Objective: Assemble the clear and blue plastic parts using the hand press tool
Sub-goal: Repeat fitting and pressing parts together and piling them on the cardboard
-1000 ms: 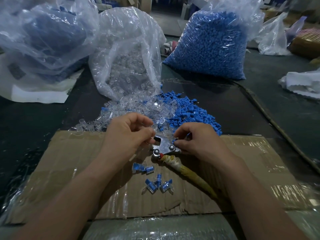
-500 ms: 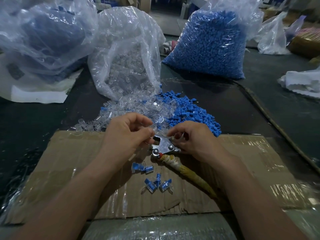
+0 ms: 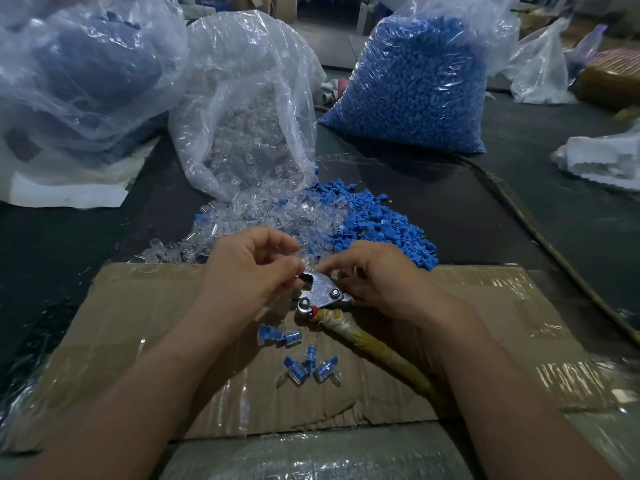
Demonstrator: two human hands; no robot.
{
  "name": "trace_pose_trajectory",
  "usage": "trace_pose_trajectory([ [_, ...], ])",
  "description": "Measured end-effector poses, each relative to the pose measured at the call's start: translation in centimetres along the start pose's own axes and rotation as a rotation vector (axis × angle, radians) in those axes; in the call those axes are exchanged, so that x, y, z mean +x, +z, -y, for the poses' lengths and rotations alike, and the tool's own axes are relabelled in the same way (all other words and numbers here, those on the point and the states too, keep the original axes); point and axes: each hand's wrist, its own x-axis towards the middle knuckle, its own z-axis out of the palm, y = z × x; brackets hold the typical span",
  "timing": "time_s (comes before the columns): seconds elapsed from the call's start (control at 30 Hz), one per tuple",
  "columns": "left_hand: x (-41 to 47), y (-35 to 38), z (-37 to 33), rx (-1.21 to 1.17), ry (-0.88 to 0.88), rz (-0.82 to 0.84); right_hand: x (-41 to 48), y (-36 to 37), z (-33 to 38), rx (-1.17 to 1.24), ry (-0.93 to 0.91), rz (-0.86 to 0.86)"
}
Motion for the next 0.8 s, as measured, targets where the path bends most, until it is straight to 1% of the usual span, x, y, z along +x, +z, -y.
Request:
trace_pose_trajectory([
  [0.2,0.0,0.0,0.1,-0.006,-0.012,-0.007,0.1,0.3,-0.1,-0.036,0.017,-0.027],
  [0.3,0.0,0.0,0.0,0.0,-0.01,-0.007,0.0,0.5,-0.3,0.001,0.022,-0.047],
  [0.43,0.0,-0.1,-0.1,0.012,-0.003,0.001,-0.2,0.5,-0.6,0.075,0.081,-0.078],
  [0.53,-0.1,0.0,-0.2,0.023,0.01,-0.006,-0.6,0.1,-0.1,0.201,0.093,-0.186],
  [0.63,-0.2,0.1,-0.2,0.043,0.024,-0.013,-1.2,0.1,1.4,0.384,0.017,-0.364],
  [0.7,-0.2,0.1,-0.2,0.05,0.03,-0.017,-1.6,0.5,2.6,0.47,-0.047,-0.428],
  [0.8,-0.3,0.2,-0.3,0.07,0.056,-0.003,-1.7,0.9,3.5,0.436,-0.084,-0.447],
])
